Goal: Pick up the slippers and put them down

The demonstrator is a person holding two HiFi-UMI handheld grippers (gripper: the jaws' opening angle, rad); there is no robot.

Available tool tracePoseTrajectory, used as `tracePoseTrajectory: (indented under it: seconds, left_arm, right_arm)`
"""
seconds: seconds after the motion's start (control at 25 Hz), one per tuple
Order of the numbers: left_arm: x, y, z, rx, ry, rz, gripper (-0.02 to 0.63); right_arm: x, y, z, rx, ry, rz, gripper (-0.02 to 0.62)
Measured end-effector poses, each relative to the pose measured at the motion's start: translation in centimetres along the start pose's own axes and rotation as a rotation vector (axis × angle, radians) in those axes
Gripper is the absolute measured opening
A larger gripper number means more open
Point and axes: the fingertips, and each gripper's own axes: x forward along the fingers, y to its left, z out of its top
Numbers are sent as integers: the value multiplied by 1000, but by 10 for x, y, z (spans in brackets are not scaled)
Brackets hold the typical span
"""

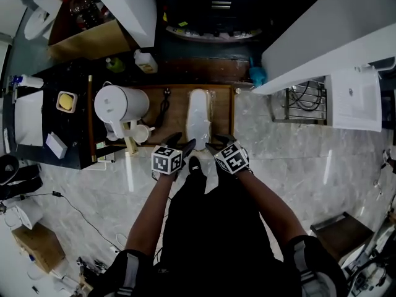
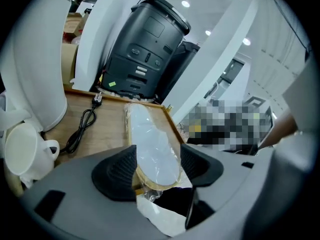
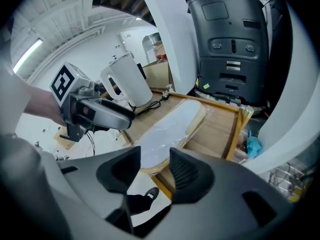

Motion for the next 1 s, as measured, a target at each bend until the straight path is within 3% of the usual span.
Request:
tracePoseTrajectory:
  seconds: [0.24,0.4,0.64,1.0]
  left_arm:
    - [-36,-26,20,22,-102,-36,209]
    - [-59,-40,24,89,-143,-45,68]
    - [-85,-65,23,145,-170,-82,22]
    - [-119,-111,11,190,-196,-228,11]
  right_arm:
    - [-29,16,12,-26,-82,16,63]
    - [-45,30,18,-55,-111,16,27]
    - [-67,56,27,-86,-178,20,11]
    - [-112,106,33,-100,-256,90,9]
